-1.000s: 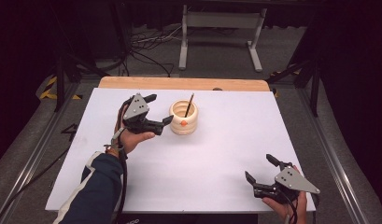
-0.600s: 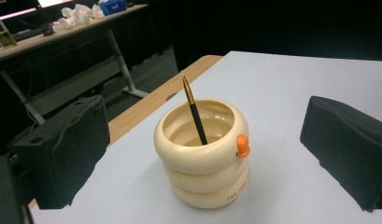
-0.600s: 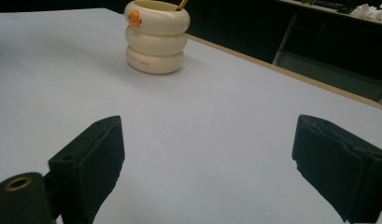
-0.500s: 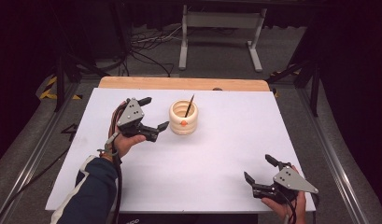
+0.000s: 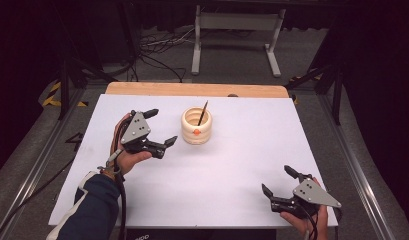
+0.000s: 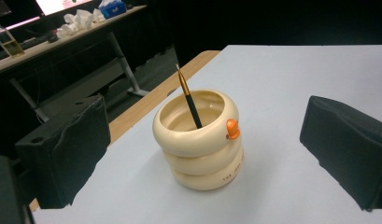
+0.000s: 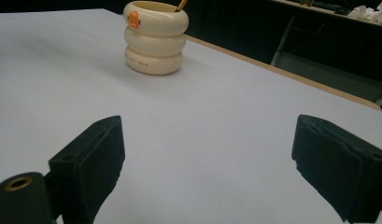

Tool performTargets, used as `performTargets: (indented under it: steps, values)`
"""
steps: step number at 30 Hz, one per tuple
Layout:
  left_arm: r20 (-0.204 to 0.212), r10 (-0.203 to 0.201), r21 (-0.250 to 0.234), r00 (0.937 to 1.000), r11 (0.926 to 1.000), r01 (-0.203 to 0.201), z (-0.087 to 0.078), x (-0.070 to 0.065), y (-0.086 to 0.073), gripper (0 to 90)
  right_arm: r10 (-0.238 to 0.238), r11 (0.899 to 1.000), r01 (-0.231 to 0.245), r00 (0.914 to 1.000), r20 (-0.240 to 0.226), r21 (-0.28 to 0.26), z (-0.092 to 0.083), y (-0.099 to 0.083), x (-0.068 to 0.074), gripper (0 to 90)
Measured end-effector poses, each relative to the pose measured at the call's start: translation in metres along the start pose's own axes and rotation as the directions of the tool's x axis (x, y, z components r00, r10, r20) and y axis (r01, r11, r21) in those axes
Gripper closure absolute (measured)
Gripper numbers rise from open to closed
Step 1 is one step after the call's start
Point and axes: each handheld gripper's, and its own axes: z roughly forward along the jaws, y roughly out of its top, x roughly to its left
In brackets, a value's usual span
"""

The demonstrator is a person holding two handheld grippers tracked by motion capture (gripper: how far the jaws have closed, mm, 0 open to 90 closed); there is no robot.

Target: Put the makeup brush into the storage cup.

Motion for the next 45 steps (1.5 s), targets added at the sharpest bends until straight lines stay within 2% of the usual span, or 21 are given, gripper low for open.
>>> performTargets:
  steps: [4, 7, 17, 22, 35, 38, 43, 45]
  values:
    - [-0.003, 0.020, 0.004, 0.9998, 0.9998, -0.020, -0.007, -0.003, -0.001, 2.6, -0.003, 1.000, 0.003, 1.0000, 0.004, 0.002, 0.000, 0.000, 0.000, 10.4]
    - [-0.003, 0.017, 0.010, 0.9999, 0.9998, -0.017, -0.011, -0.004, -0.004, 2.8, -0.001, 1.000, 0.001, 1.0000, 0.004, -0.001, 0.000, 0.000, 0.000, 10.3]
    - [-0.009, 0.044, 0.044, 0.9990, 0.9981, -0.043, -0.029, -0.007, -0.015, 4.0, -0.010, 1.000, 0.010, 0.9999, 0.006, 0.000, 0.000, 0.001, 0.001, 10.2]
    - [-0.005, 0.038, 0.049, 0.9993, 0.9981, -0.037, -0.038, -0.010, -0.020, 3.9, -0.008, 1.000, 0.008, 0.9999, 0.007, 0.001, -0.001, 0.001, 0.000, 10.3]
    - [-0.005, 0.026, 0.075, 0.9996, 0.9968, -0.026, -0.050, -0.016, -0.036, 3.9, -0.011, 1.000, 0.011, 0.9999, 0.005, 0.001, -0.001, 0.001, 0.000, 10.3]
    - [-0.007, 0.044, 0.095, 0.9990, 0.9945, -0.043, -0.054, -0.020, -0.041, 3.7, -0.012, 1.000, 0.012, 0.9999, 0.004, -0.002, -0.001, 0.001, 0.000, 10.3]
    - [-0.006, 0.033, 0.116, 0.9995, 0.9927, -0.032, -0.061, -0.021, -0.049, 3.9, -0.009, 1.000, 0.009, 0.9999, 0.007, -0.002, -0.002, 0.001, 0.000, 10.3]
    - [-0.014, 0.043, 0.126, 0.9990, 0.9912, -0.041, -0.066, -0.021, -0.054, 3.8, -0.014, 1.000, 0.014, 0.9999, 0.005, -0.002, -0.002, 0.001, 0.000, 10.3]
